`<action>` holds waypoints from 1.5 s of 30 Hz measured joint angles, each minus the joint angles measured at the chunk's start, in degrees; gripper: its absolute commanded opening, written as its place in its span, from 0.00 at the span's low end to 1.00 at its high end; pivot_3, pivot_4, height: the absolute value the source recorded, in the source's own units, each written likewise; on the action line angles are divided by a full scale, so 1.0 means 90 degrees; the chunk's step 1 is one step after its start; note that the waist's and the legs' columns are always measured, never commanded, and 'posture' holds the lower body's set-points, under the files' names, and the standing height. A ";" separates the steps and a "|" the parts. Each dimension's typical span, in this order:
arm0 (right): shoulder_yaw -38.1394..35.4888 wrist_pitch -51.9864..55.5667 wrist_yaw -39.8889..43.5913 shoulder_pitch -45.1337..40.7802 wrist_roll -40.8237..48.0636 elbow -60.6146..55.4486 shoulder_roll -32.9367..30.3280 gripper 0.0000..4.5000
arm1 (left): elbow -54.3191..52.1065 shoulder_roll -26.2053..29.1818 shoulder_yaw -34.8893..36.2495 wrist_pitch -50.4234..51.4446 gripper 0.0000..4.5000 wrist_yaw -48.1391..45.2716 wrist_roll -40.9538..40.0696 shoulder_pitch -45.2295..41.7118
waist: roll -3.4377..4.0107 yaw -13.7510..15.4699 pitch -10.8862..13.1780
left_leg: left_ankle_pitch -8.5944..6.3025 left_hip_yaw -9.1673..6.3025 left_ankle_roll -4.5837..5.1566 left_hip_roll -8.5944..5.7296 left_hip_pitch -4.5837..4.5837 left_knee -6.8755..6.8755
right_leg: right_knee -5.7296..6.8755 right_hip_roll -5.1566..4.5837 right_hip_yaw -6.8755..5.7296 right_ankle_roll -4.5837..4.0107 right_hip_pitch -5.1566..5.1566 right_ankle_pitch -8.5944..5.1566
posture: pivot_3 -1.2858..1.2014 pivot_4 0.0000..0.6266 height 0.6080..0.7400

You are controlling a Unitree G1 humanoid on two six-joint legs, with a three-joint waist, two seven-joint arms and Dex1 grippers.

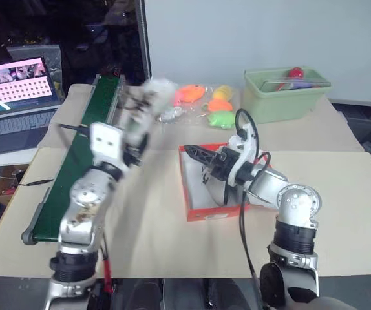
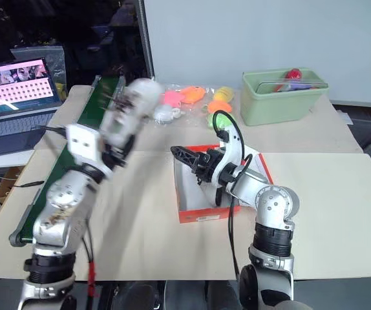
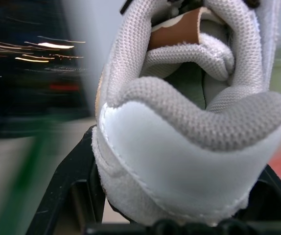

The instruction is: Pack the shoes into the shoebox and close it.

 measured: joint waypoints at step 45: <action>0.0013 -0.0947 -0.2522 -0.0463 0.2634 0.0413 0.0728 0.01 | -0.0464 0.0112 0.0476 0.1368 0.54 -0.0098 -0.0997 -0.0443 | 0.0006 -0.0126 0.0003 | 0.0001 -0.0002 0.0003 0.0002 0.0000 -0.0003 | -0.0033 0.0012 0.0002 0.0007 0.0001 -0.0005 | 0.52 0.24 0.92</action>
